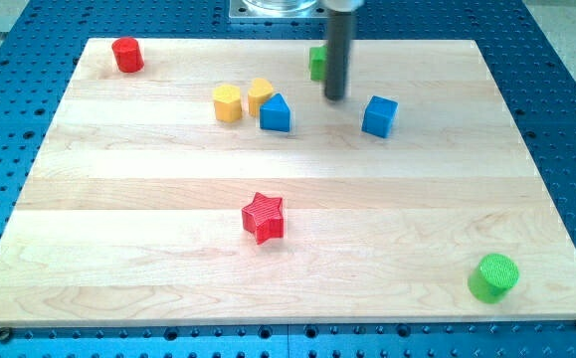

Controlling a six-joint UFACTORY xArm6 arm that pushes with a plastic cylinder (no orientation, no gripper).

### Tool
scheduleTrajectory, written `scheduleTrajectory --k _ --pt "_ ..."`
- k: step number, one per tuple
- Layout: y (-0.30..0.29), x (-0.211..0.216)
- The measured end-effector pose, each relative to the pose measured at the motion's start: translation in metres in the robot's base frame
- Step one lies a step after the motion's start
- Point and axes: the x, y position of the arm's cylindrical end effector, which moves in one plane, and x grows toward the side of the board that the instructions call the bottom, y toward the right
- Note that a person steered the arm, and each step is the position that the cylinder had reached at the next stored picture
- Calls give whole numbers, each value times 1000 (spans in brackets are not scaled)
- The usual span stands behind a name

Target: Push the green star at the top center of the board

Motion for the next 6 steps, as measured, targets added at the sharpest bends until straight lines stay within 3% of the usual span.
scheduleTrajectory --k 2,3,4,6 --pt "2 -46" --pt "-71 -46" --pt "-39 -21" --pt "-72 -54"
